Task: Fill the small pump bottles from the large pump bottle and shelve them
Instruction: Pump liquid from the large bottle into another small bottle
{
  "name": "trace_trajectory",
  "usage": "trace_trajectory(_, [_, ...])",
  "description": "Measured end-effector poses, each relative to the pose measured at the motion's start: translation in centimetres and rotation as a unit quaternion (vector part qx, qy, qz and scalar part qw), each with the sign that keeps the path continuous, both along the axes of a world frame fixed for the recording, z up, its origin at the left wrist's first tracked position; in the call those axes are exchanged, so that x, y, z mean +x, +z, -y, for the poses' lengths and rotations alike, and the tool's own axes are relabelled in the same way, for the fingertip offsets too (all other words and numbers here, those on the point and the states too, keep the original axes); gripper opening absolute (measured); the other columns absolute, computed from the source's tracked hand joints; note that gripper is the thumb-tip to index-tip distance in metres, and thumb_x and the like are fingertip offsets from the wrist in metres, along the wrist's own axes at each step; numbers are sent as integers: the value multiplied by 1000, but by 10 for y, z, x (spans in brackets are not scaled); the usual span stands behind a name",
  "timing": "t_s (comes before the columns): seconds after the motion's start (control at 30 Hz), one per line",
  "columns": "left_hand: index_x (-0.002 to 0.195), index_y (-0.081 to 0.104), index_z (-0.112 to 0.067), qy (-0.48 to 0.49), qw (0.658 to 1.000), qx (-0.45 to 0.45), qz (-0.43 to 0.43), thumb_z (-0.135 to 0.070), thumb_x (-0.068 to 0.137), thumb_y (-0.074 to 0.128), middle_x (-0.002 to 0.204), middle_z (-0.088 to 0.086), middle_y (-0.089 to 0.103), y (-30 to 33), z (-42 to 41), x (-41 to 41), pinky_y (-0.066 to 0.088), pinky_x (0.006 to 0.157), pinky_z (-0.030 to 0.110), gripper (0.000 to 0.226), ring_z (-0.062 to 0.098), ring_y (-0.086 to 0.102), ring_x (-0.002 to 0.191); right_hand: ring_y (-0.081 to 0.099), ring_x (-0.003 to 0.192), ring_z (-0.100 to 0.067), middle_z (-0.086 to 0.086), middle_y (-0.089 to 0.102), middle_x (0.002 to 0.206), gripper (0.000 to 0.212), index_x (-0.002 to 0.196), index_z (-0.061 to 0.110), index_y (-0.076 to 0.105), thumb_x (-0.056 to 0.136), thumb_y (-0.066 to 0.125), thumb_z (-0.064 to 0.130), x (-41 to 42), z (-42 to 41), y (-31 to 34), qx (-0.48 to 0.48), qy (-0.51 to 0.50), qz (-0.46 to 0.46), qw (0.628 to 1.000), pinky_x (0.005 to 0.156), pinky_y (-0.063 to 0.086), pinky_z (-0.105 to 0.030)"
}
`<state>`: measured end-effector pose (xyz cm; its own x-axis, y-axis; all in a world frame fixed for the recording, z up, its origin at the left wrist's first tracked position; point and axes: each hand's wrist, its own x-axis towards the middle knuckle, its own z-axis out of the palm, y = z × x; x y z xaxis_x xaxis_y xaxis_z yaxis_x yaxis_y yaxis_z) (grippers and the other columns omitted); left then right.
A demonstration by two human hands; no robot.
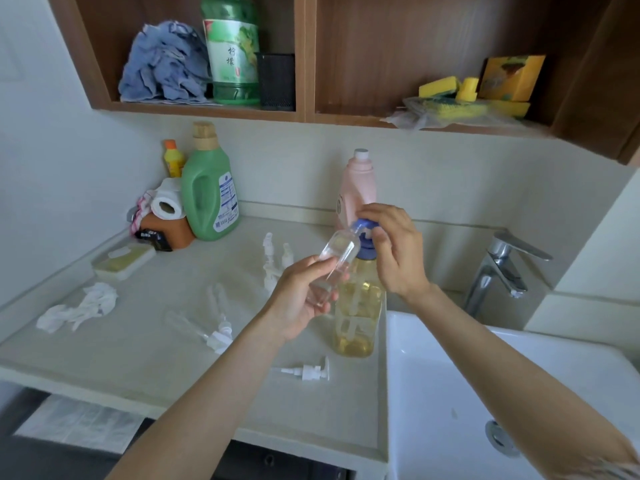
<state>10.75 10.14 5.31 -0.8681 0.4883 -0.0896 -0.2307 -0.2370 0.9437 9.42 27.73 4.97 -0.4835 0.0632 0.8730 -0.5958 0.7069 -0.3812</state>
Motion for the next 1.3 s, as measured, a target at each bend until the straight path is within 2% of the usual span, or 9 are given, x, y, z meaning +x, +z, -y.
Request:
trace_trajectory(0.1, [92,66,-9,-9,999,29,14,-33,67,64,76,1,66,-4,-2,-2,32,38,14,35,12,48,51,53,113,-14,0,60,116,40,108,-2,66,95,38,23,-3,5,-14,-19,8,-15,1000,100,40,-26])
trace_trajectory(0.23, [90,65,-8,5,999,31,41,-32,66,64,71,1,65,-13,-6,-2,30,37,14,35,11,47,46,55,103,-18,3,60,107,35,98,-2,66,85,37,15,-8,12,-23,-55,1,-42,998,89,46,-38])
trace_trajectory(0.47, [92,58,-14,-11,998,-12,52,-25,74,67,75,3,63,-19,-15,6,31,39,15,23,10,46,48,58,94,-20,-7,68,96,36,89,-1,71,81,38,13,-5,12,-22,-73,-1,-37,997,86,46,-33])
trace_trajectory(0.6, [91,53,-12,-7,999,-35,17,-14,81,66,75,2,68,-10,-11,3,35,39,16,16,14,46,51,59,99,-23,-9,68,104,40,97,0,71,92,42,28,-4,3,-12,-17,4,-27,999,91,44,-30])
trace_trajectory(0.8, [88,62,-14,-18,999,-38,10,-35,66,65,75,-1,67,-2,-10,2,38,43,17,30,11,50,54,59,109,-21,-8,66,110,43,102,-2,69,92,37,24,-2,1,-4,-20,30,-2,999,95,46,-32])
trace_trajectory(0.97, [79,67,-11,-15,999,-7,45,-39,66,64,67,1,61,-14,-13,-1,30,39,15,31,11,46,49,52,114,-12,-9,63,110,55,103,-2,65,99,32,42,-7,9,-24,-44,32,-23,998,97,41,-31])
trace_trajectory(1.1, [83,65,-7,-10,998,-4,59,-39,66,64,66,1,60,-23,-13,-2,30,36,15,36,11,44,46,53,106,-10,-13,67,100,37,94,-3,68,86,37,16,-6,10,-31,-48,9,-37,998,95,39,-21])
trace_trajectory(1.17, [85,63,-7,-11,998,-1,61,-37,67,64,66,2,60,-23,-12,-1,30,36,15,36,11,43,45,54,104,-15,-12,67,101,40,94,-2,70,79,34,8,-6,10,-30,-49,-4,-28,998,96,37,-19])
trace_trajectory(1.3, [87,51,-12,-10,999,-9,47,-11,83,58,68,3,64,-16,-7,-2,33,38,15,8,12,47,47,55,106,-21,-10,67,106,43,99,0,70,80,33,9,1,13,-26,-36,-25,-13,999,98,36,-19])
